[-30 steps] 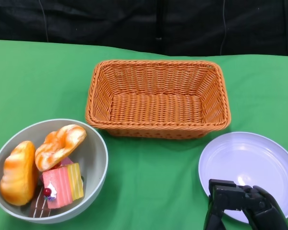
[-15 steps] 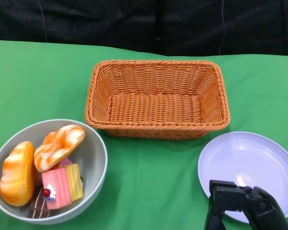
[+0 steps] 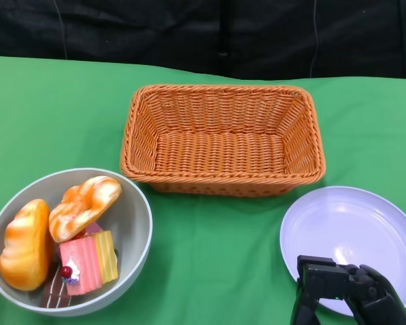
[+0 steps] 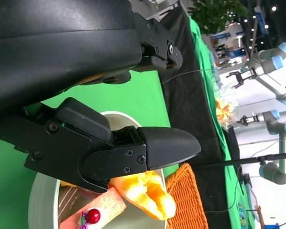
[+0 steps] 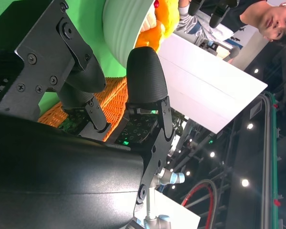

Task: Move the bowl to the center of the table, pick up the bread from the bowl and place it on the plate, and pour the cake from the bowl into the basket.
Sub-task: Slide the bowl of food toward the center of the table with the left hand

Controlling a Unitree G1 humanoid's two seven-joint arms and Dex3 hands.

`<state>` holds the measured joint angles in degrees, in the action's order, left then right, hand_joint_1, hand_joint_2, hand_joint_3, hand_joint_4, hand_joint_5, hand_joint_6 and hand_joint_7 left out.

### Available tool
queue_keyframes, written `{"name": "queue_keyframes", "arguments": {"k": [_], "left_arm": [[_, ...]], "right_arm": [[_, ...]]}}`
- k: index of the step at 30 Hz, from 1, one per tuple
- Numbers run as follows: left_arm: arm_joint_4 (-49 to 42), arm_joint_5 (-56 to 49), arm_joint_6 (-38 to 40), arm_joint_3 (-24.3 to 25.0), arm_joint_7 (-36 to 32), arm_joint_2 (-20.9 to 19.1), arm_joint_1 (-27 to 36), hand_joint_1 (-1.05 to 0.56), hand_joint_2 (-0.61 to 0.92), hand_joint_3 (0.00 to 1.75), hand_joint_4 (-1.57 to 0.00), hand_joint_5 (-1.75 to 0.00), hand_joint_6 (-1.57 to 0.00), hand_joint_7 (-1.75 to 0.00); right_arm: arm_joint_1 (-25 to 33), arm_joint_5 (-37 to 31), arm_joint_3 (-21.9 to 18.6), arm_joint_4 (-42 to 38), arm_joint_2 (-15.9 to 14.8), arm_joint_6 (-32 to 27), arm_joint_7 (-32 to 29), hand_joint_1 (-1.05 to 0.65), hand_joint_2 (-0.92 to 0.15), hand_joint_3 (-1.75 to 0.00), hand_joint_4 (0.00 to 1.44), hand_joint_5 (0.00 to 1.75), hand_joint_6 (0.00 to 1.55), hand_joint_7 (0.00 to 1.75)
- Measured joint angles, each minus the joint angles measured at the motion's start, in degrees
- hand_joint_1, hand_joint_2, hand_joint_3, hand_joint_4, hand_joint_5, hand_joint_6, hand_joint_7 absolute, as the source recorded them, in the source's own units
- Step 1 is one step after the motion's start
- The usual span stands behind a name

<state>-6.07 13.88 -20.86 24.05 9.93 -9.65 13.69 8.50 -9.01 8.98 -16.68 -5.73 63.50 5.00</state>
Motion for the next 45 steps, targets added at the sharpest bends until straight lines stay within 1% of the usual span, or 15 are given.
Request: {"name": "queue_keyframes", "arguments": {"k": [6, 7, 11, 14, 18, 20, 24, 29, 36, 41, 45], "left_arm": [[0.0, 2.4, 4.0, -1.1, 1.8, 0.0, -0.8, -0.84, 0.92, 0.75, -0.1, 0.0, -0.08, 0.0], [0.2, 2.9, 5.0, -1.2, 2.1, 0.0, -0.9, -0.84, 0.92, 0.75, -0.06, 0.0, -0.04, 0.0], [1.2, 6.1, 11.1, -2.0, 4.0, -0.1, -0.9, -0.83, 0.92, 0.78, -0.01, 0.0, 0.0, 0.0], [1.2, 6.9, 14.7, -3.0, 5.9, -0.8, -0.9, -0.82, 0.92, 0.79, 0.0, 0.0, 0.0, 0.0], [1.3, 8.0, 17.4, -3.2, 7.4, -1.2, -1.3, -0.8, 0.92, 0.79, -0.01, 0.0, 0.0, 0.0], [1.3, 8.3, 18.4, -3.4, 7.9, -1.2, -1.6, -0.82, 0.92, 0.79, -0.02, -0.01, 0.0, 0.0], [1.7, 8.5, 19.6, -3.7, 8.3, -1.5, -1.8, -0.83, 0.92, 0.79, -0.03, -0.02, 0.0, 0.0], [2.4, 8.5, 21.3, -5.2, 8.8, -1.5, -2.6, -0.84, 0.92, 0.78, -0.05, -0.02, 0.0, 0.0], [2.7, 8.0, 21.7, -6.1, 8.8, -1.5, -3.0, -0.84, 0.92, 0.77, -0.05, -0.02, 0.0, 0.0], [3.3, 7.3, 22.4, -7.3, 8.7, -1.5, -3.3, -0.87, 0.92, 0.77, -0.08, -0.03, -0.02, -0.01], [4.1, 6.8, 22.9, -8.2, 8.7, -1.5, -3.3, -0.88, 0.92, 0.77, -0.06, -0.02, -0.01, 0.0]], "right_arm": [[0.0, 0.0, 0.0, 0.0, 0.0, 0.0, 0.0, 0.17, -0.18, -1.75, 0.93, 1.69, 0.92, 1.38], [0.1, 0.0, 0.0, 0.0, 0.0, 0.0, 0.0, 0.17, -0.18, -1.75, 0.93, 1.69, 0.92, 1.38], [0.2, 0.0, 0.0, 0.1, 0.0, 0.0, 0.0, 0.17, -0.18, -1.75, 0.93, 1.69, 0.92, 1.37], [0.2, 0.0, 0.0, 0.2, 0.0, 0.0, 0.0, 0.17, -0.17, -1.75, 0.93, 1.69, 0.92, 1.38], [0.3, 0.0, 0.0, 0.2, -0.1, 0.0, 0.1, 0.18, -0.18, -1.75, 0.93, 1.69, 0.92, 1.38], [0.4, 0.0, 0.0, 0.2, -0.2, 0.0, 0.1, 0.18, -0.18, -1.75, 0.93, 1.69, 0.92, 1.38], [0.7, 0.0, 0.0, 0.8, -0.2, -0.8, 0.3, 0.18, -0.18, -1.75, 0.93, 1.69, 0.92, 1.38], [0.7, 0.0, 0.0, 1.0, -0.3, -0.8, 0.3, 0.18, -0.18, -1.75, 0.93, 1.7, 0.92, 1.38], [0.7, 0.0, 0.0, 1.0, -0.4, -0.8, 0.4, 0.17, -0.18, -1.75, 0.93, 1.69, 0.92, 1.38], [0.7, 0.3, 0.0, 1.0, -0.5, -0.8, 0.5, 0.17, -0.18, -1.75, 0.93, 1.7, 0.92, 1.38], [0.7, 0.4, 0.0, 1.0, -0.5, -0.8, 0.5, 0.18, -0.18, -1.75, 0.93, 1.7, 0.92, 1.38]]}}
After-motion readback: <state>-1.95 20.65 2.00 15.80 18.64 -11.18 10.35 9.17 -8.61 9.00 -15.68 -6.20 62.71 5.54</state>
